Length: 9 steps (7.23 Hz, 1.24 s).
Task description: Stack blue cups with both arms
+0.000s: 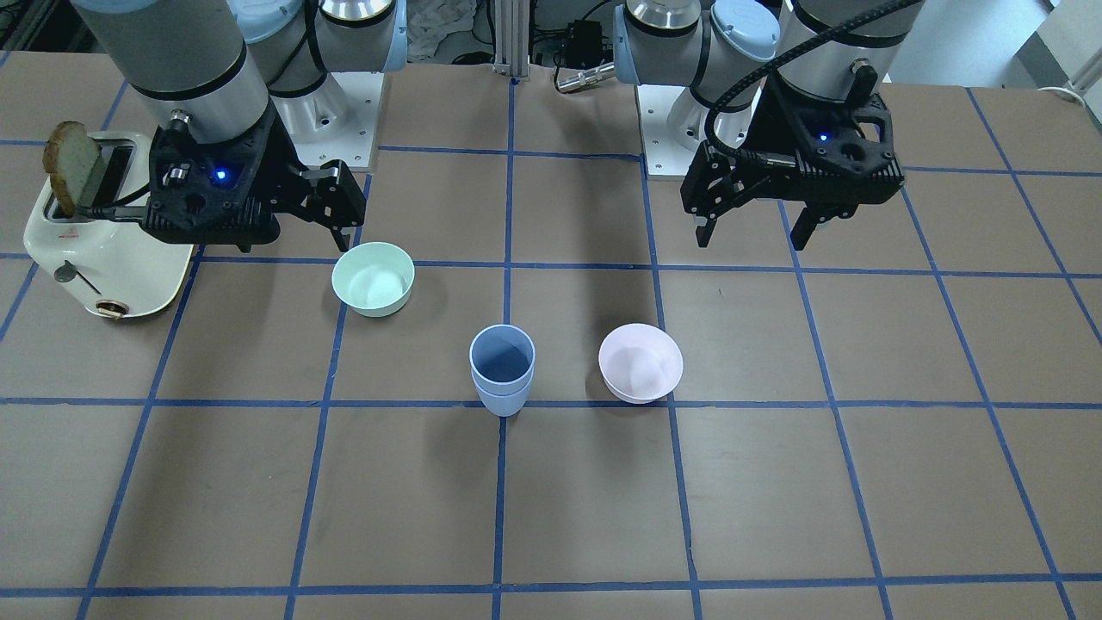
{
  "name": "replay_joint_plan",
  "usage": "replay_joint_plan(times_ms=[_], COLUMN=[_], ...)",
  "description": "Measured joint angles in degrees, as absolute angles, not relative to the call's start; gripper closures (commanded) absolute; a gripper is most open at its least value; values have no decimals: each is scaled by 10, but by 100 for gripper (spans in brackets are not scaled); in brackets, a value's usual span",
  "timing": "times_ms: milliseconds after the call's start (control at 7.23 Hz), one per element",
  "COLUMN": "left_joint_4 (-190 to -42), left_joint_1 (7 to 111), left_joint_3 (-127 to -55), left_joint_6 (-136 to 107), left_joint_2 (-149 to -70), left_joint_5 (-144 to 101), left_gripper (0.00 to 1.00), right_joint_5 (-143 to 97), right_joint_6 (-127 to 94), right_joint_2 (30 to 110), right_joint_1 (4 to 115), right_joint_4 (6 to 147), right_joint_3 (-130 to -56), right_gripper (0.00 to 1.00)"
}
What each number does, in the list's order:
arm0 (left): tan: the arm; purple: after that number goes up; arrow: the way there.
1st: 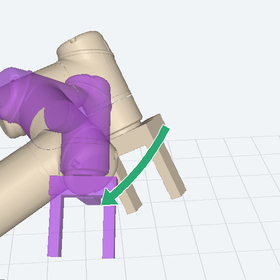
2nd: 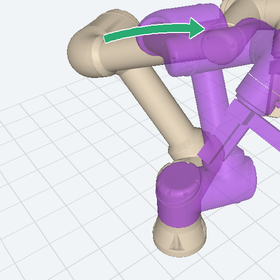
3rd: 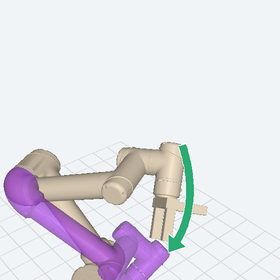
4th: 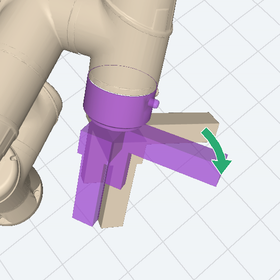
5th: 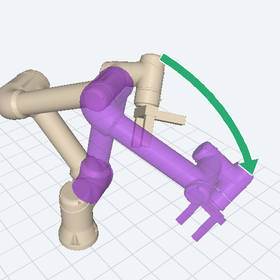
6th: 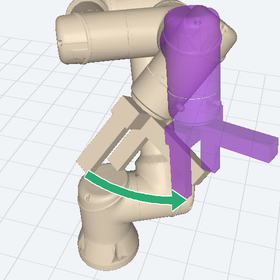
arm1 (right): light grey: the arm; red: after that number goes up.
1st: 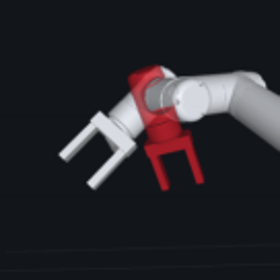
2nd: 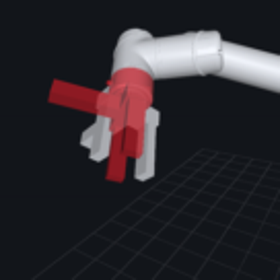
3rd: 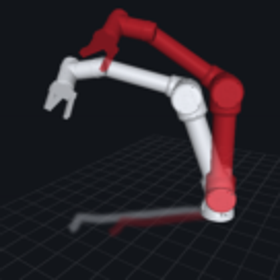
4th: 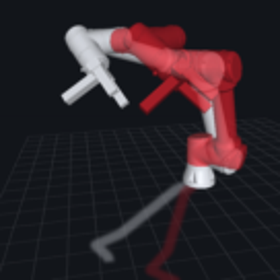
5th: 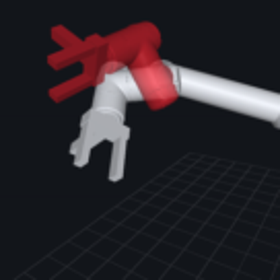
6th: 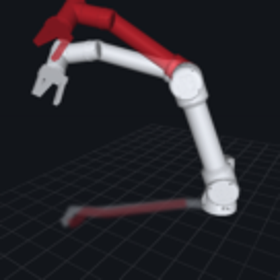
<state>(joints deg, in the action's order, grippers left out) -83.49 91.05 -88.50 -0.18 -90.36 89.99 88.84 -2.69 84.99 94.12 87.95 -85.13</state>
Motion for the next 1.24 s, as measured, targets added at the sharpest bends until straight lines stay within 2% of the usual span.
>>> replay_joint_plan(times_ms=[415,1245], left_joint_4=[-835,-836], left_joint_1=[911,911], left_joint_3=[-885,-885], left_joint_6=[-2,-2], left_joint_2=[-904,-904], left_joint_5=[901,901], left_gripper=[0,0], right_joint_5=[889,898], right_joint_6=[-7,7], right_joint_2=[881,901], right_joint_1=[939,913], right_joint_4=[893,879], right_joint_3=[-906,-913], right_gripper=[0,0])
